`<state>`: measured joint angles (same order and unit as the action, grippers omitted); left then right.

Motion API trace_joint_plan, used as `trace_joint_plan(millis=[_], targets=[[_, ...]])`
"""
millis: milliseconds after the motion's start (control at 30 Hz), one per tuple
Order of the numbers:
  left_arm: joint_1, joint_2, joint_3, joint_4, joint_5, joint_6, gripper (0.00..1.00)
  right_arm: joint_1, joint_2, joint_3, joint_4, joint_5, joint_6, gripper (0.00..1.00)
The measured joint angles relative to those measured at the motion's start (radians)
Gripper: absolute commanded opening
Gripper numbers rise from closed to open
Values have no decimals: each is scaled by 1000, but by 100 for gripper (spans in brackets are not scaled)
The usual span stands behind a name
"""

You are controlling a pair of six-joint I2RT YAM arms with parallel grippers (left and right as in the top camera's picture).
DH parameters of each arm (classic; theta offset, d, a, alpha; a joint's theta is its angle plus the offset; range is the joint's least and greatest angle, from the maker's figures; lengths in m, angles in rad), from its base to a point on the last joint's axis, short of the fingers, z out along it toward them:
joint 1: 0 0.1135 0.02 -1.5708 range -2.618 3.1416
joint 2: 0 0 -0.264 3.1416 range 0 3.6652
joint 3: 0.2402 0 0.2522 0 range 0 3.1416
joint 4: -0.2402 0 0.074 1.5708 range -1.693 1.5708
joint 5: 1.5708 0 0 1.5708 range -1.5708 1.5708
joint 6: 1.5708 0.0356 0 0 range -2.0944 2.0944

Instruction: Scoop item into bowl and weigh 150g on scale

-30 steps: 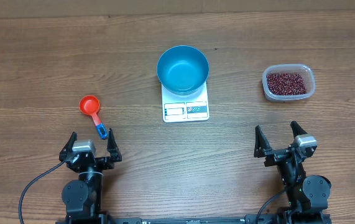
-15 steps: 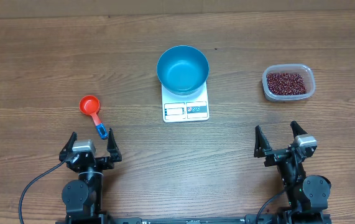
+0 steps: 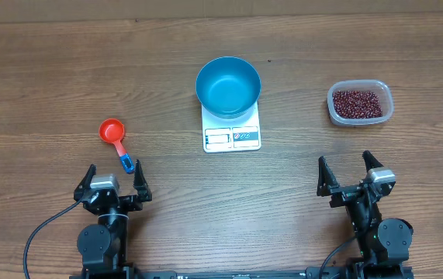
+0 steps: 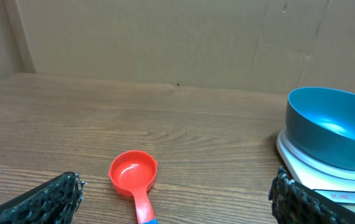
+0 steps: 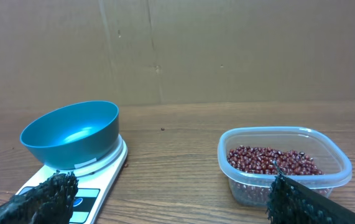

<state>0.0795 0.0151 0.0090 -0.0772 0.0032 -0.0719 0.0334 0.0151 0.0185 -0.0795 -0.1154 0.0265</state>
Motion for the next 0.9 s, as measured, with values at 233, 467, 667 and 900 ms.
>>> trace_joint_plan(millis=[233,467,667,900], targets=[[0,0,0,0,0,0,100,0,0,0,0,0,0,100],[0,0,0,0,3,-12,100,0,0,0,0,0,0,100],[0,0,0,1,4,-27,99,0,0,0,0,1,0,100],[0,0,0,40,4,-61,100,0,0,0,0,0,0,100]])
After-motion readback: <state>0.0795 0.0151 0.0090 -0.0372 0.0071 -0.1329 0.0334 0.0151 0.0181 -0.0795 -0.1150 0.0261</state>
